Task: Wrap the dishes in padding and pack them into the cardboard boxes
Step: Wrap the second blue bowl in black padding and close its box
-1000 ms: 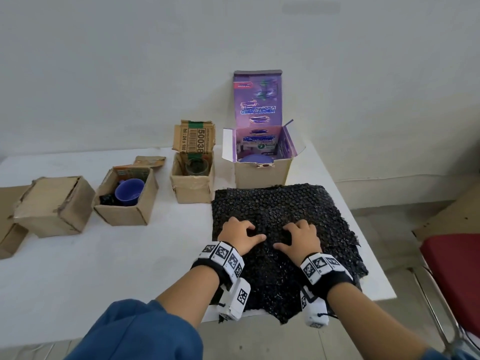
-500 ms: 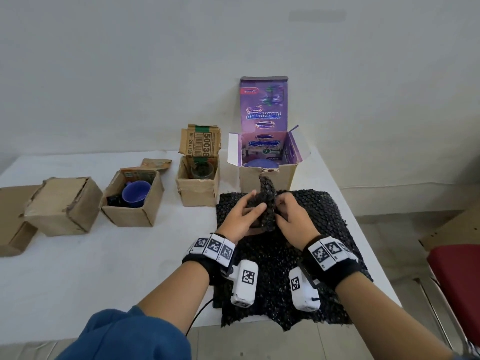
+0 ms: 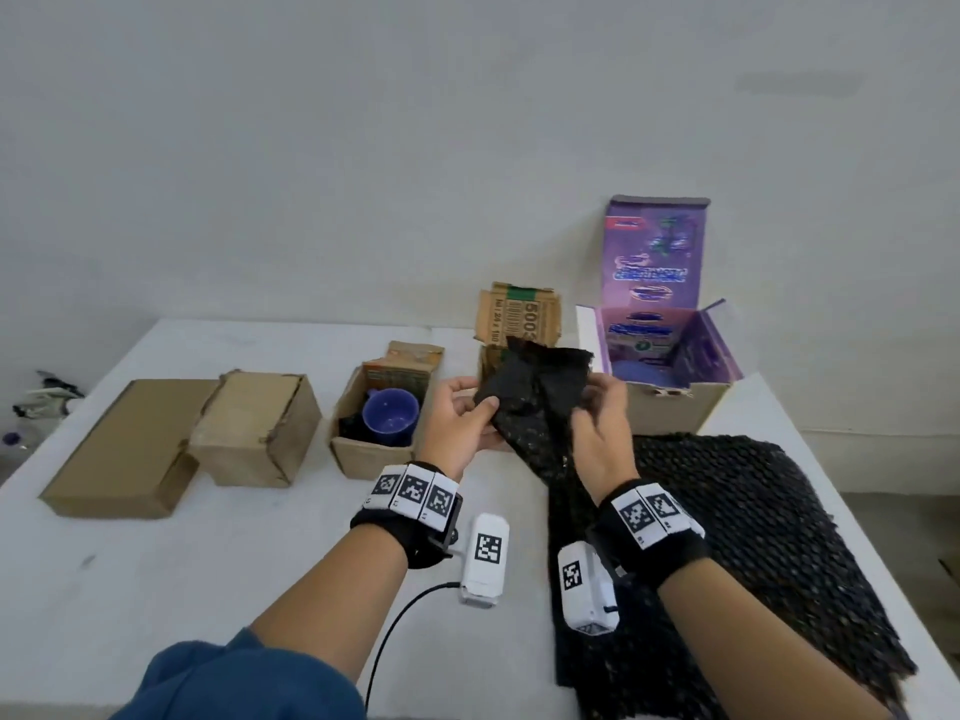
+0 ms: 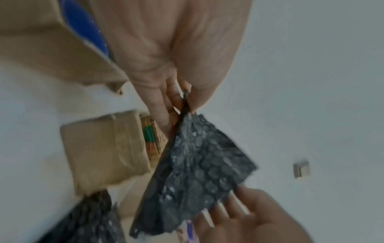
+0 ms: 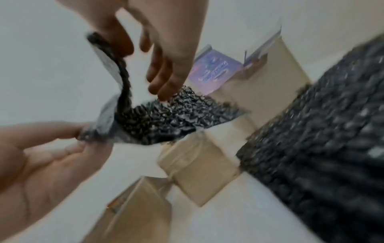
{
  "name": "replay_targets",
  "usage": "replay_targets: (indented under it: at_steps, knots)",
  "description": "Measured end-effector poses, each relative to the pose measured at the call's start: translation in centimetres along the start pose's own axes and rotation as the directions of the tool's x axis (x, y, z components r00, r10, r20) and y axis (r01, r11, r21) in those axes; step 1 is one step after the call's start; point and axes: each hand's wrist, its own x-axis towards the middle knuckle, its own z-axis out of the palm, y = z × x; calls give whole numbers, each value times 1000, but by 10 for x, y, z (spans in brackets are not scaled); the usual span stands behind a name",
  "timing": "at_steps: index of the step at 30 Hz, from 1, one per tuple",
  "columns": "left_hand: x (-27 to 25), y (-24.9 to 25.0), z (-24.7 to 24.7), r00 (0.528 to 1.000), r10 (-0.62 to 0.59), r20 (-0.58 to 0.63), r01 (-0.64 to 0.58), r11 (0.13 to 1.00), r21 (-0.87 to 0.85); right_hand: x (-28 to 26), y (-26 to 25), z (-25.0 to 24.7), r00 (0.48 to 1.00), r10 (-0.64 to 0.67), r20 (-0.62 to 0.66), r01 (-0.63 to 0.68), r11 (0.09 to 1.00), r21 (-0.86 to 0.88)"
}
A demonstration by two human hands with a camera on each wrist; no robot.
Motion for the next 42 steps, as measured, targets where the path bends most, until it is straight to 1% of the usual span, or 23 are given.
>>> replay_targets:
  at_steps: [1, 2, 3, 4, 6, 8, 9, 11, 14, 16, 17, 19, 22, 24, 26, 29, 31, 32, 33, 35, 38, 40, 42]
  knots:
    - [6, 6, -14, 999, 40, -20, -38, 998, 54, 1, -5, 14, 994, 10, -105, 1, 995, 102]
    - [13, 12, -28, 996, 83, -31, -79, 990, 117, 3, -10, 28, 984, -15, -179, 42, 988, 149]
    - [20, 18, -42, 992, 119, -32, -112, 979, 170, 5, -14, 41, 976, -69, -206, 93, 990, 107]
    - [28, 23, -55, 990, 139, -27, -131, 969, 208, 7, -18, 52, 972, -153, -177, 155, 988, -1]
    - [44, 32, -77, 990, 144, 0, -140, 966, 215, 10, -22, 76, 963, -269, 23, 264, 918, -295]
    - [57, 39, -95, 992, 126, 30, -130, 974, 185, 14, -24, 99, 947, -204, 247, 306, 804, -509]
    - [62, 43, -103, 992, 115, 46, -121, 979, 166, 16, -24, 111, 934, -149, 324, 318, 761, -566]
    - [74, 48, -115, 993, 101, 64, -108, 987, 120, 22, -19, 134, 917, -58, 395, 301, 751, -588]
    - [88, 56, -130, 985, 149, 83, -157, 983, 100, 33, -19, 157, 918, -36, 394, 243, 837, -490]
    - [97, 59, -139, 962, 231, 143, -263, 927, 268, 38, -23, 169, 933, -18, 360, 166, 908, -385]
    - [101, 59, -142, 944, 265, 197, -323, 866, 383, 41, -24, 174, 945, -14, 328, 134, 928, -347]
    - [106, 57, -148, 918, 255, 303, -384, 760, 524, 47, -25, 183, 969, -17, 246, 95, 946, -310]
    - [111, 45, -156, 886, 148, 440, -393, 744, 541, 56, -16, 193, 990, 5, 138, 44, 938, -344]
    - [114, 36, -160, 850, 145, 507, -453, 692, 562, 61, -7, 197, 993, 29, 117, 19, 920, -391]
    - [118, 27, -160, 855, 169, 491, -460, 685, 565, 62, 0, 200, 986, 62, 153, 3, 920, -392]
    - [126, 12, -157, 914, 179, 364, -381, 684, 621, 58, 2, 195, 965, 78, 252, 28, 920, -390]
    - [131, 5, -153, 937, 164, 309, -334, 679, 654, 52, 5, 190, 959, 66, 274, 78, 872, -483]
    - [133, 2, -151, 933, 174, 315, -349, 652, 673, 47, 6, 188, 960, 74, 270, 89, 836, -542]
    - [136, 0, -149, 918, 199, 343, -391, 602, 696, 42, 9, 187, 959, 83, 270, 98, 798, -595]
    - [140, -7, -146, 881, 236, 410, -472, 486, 735, 31, 15, 186, 941, 165, 294, 75, 747, -660]
    - [144, -16, -145, 854, 238, 463, -520, 400, 755, 24, 23, 186, 891, 286, 352, 17, 754, -656]
    - [147, -22, -146, 825, 233, 515, -565, 351, 747, 24, 25, 184, 885, 296, 360, 5, 767, -642]
    - [150, -25, -146, 802, 212, 559, -598, 267, 756, 25, 25, 183, 881, 298, 368, 5, 771, -637]
